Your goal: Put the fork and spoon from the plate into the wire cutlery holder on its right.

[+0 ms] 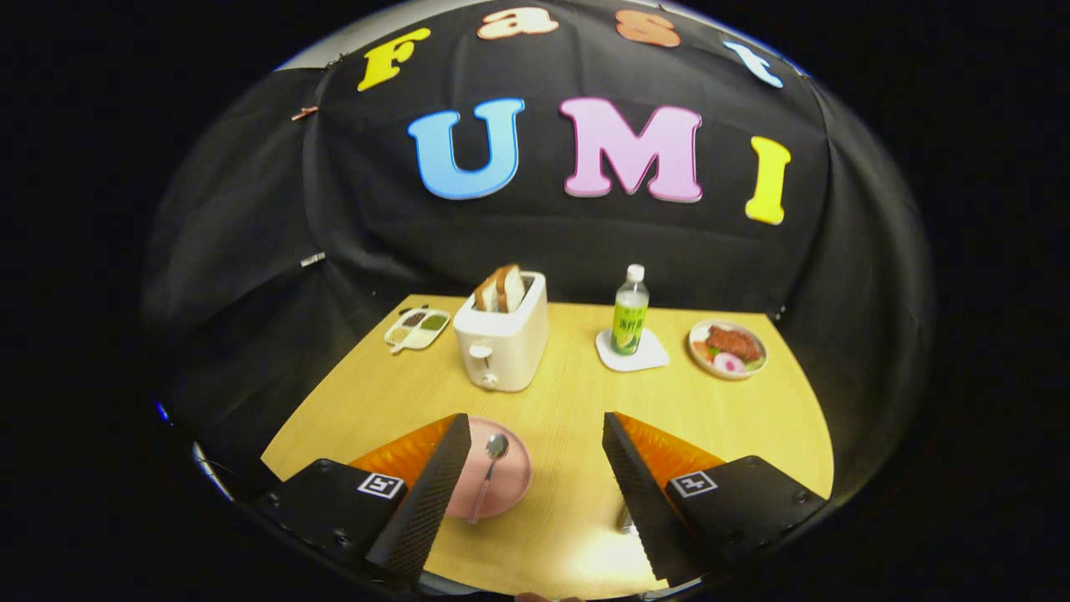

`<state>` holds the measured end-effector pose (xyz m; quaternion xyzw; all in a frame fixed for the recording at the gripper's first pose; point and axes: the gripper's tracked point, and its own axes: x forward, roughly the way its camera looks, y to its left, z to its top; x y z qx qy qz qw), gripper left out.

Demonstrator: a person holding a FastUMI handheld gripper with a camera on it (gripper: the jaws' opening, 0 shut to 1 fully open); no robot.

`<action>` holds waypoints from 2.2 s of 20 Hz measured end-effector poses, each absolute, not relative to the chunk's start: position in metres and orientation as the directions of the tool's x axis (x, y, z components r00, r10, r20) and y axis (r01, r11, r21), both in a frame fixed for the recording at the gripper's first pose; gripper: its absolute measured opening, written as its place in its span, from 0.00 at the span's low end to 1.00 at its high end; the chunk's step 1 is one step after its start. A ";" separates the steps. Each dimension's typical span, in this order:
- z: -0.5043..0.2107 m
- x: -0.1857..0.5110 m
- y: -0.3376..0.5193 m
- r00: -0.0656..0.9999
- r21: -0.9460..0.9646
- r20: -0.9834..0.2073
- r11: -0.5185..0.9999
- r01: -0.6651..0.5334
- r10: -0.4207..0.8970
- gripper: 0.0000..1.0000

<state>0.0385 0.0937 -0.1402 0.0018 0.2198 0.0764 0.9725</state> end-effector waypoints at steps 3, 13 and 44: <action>-0.176 0.044 0.110 0.849 -0.012 -0.506 0.983 -0.183 0.151 0.99; -0.299 0.046 0.148 0.661 -0.046 -0.736 0.964 -0.261 0.144 0.99; -0.347 0.039 0.164 0.424 0.166 -0.873 0.963 -0.211 0.243 0.11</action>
